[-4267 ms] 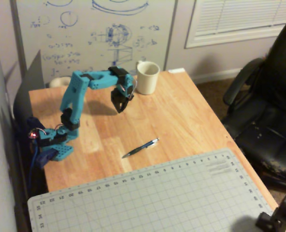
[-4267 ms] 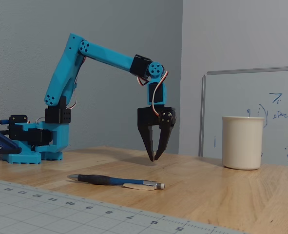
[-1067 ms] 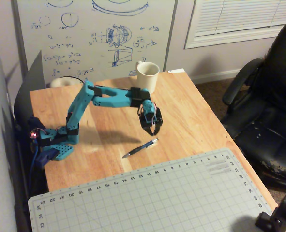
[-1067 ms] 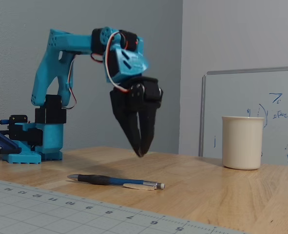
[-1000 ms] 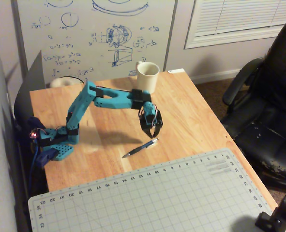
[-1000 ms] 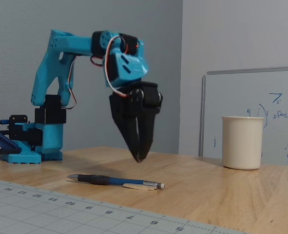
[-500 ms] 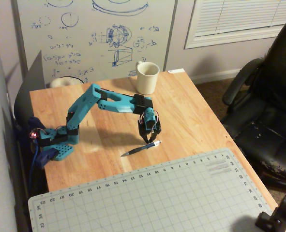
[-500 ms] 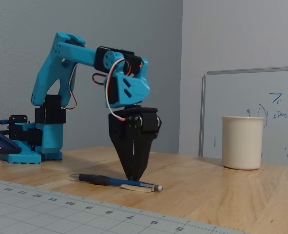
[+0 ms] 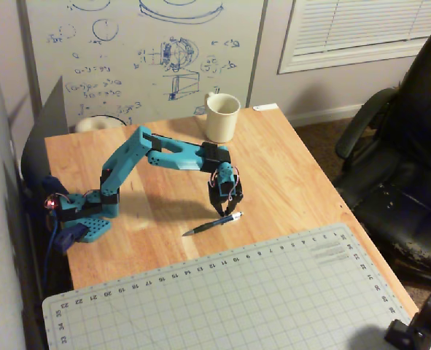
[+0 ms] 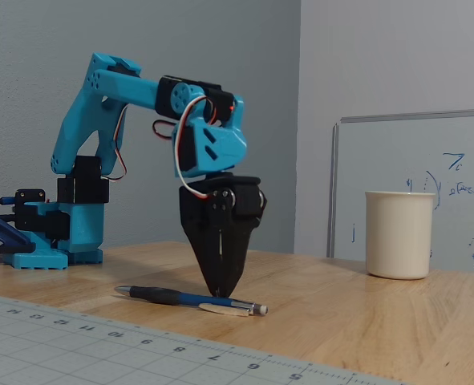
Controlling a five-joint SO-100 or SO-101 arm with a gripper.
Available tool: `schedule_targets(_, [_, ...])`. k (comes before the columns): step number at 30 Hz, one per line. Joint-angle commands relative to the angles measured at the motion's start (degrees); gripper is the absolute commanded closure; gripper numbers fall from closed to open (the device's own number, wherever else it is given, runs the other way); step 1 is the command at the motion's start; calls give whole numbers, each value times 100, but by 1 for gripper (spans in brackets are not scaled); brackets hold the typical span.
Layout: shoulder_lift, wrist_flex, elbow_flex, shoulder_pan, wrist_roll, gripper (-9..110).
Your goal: Touch the pen.
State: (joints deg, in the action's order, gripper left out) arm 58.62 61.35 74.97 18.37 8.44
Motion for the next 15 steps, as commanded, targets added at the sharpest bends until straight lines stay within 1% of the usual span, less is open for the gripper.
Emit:
schedule_targets(1, [299,-26,-545,70,53,101])
schedule_targets(15, [519,-26,-501,290,62,101])
